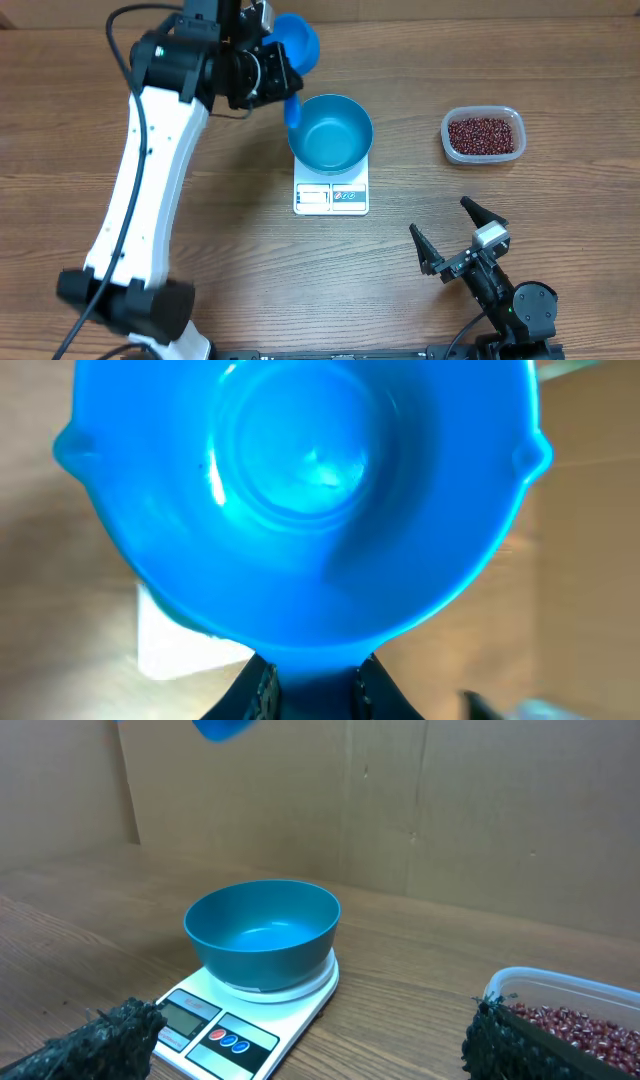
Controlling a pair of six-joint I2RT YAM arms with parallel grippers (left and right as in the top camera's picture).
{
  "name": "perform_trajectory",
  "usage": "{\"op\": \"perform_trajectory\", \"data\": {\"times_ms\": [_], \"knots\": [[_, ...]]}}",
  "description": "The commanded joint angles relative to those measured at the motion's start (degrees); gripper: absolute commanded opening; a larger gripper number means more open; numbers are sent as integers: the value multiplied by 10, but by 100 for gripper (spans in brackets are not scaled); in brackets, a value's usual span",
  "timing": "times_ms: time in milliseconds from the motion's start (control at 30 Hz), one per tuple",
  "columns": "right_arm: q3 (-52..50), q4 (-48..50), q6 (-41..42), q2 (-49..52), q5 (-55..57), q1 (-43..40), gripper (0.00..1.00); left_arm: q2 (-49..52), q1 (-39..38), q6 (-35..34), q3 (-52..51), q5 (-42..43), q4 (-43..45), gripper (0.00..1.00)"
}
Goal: Scoop item into bowl and weigh 150g on scale
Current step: 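Lift the blue scoop with the left gripper and carry it over the scale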
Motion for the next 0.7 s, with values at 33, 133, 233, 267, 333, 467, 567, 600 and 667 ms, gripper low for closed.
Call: {"op": "perform_trajectory", "data": {"times_ms": [33, 133, 233, 267, 333, 467, 567, 600, 667], "knots": [[-6, 3, 2, -6, 4, -5, 100, -2, -33, -149, 4, 2, -54, 4], [-6, 4, 2, -6, -6, -5, 100, -2, -68, -248, -7, -41, -97, 4], [-6, 8, 71, -6, -51, -5, 100, -2, -104, -312, -15, -88, -96, 4], [-6, 10, 132, -6, -57, -5, 100, -2, -118, -336, -16, -112, -91, 4], [-6, 7, 260, -6, -57, -5, 100, -1, -140, -364, -16, -157, -79, 4], [-6, 7, 557, -6, -59, -5, 100, 6, -183, -383, -16, -237, -58, 4], [-6, 7, 680, -6, -59, -5, 100, 18, -203, -384, -16, -260, -57, 4], [-6, 7, 686, -6, -59, -5, 100, 26, -206, -384, -16, -259, -57, 4], [-6, 18, 694, -6, -59, -5, 100, 50, -211, -384, -16, -251, -58, 4]]}}
